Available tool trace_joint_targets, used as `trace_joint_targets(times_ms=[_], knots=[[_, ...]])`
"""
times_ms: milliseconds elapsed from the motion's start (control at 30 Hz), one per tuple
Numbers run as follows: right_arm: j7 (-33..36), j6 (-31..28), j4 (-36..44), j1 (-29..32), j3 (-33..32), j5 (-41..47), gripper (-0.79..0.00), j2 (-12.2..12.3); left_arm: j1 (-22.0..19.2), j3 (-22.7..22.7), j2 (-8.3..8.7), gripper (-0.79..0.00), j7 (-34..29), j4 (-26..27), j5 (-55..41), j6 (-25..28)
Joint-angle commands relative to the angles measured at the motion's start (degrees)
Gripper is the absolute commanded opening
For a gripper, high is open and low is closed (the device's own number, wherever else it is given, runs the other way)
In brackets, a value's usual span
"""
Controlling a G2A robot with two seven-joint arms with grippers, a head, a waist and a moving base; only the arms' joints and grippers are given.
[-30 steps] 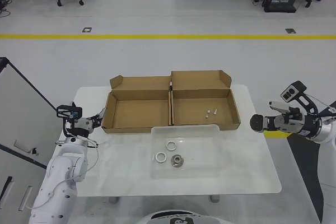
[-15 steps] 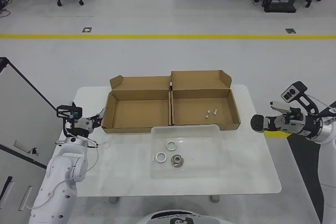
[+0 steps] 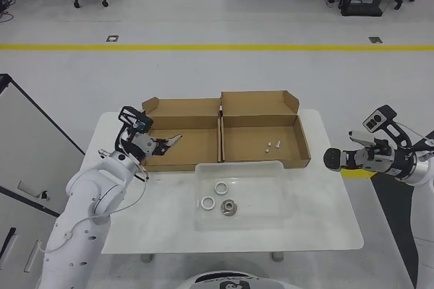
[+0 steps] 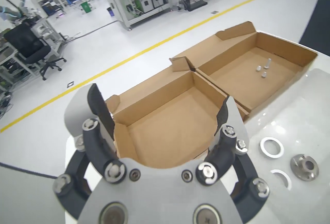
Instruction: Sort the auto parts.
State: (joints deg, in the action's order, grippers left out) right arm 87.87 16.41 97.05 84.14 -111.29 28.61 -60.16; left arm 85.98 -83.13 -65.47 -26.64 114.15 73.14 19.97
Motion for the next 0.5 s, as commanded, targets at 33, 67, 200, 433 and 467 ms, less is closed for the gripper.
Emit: trace_joint_targets(times_ms=[33, 67, 200, 433, 467], knots=[[0.0, 0.0, 0.0, 0.0, 0.0, 0.0, 0.0, 0.0, -4.03, 2.92, -0.1, 0.0, -8.07, 1.24, -1.18, 1.68], [0.0, 0.0, 0.0, 0.0, 0.0, 0.0, 0.0, 0.0, -5.36, 3.83, -0.17, 0.0, -10.53, 1.56, -2.12, 1.84], [0.0, 0.0, 0.0, 0.0, 0.0, 0.0, 0.0, 0.0, -11.36, 8.24, -0.44, 0.0, -22.71, 2.12, -5.35, 3.33], [0.0, 0.0, 0.0, 0.0, 0.0, 0.0, 0.0, 0.0, -22.48, 18.09, -1.34, 0.0, -40.26, -0.03, -10.3, 6.03], [0.0, 0.0, 0.0, 0.0, 0.0, 0.0, 0.0, 0.0, -24.01, 19.58, -1.55, 0.0, -41.82, -0.46, -11.49, 6.28]])
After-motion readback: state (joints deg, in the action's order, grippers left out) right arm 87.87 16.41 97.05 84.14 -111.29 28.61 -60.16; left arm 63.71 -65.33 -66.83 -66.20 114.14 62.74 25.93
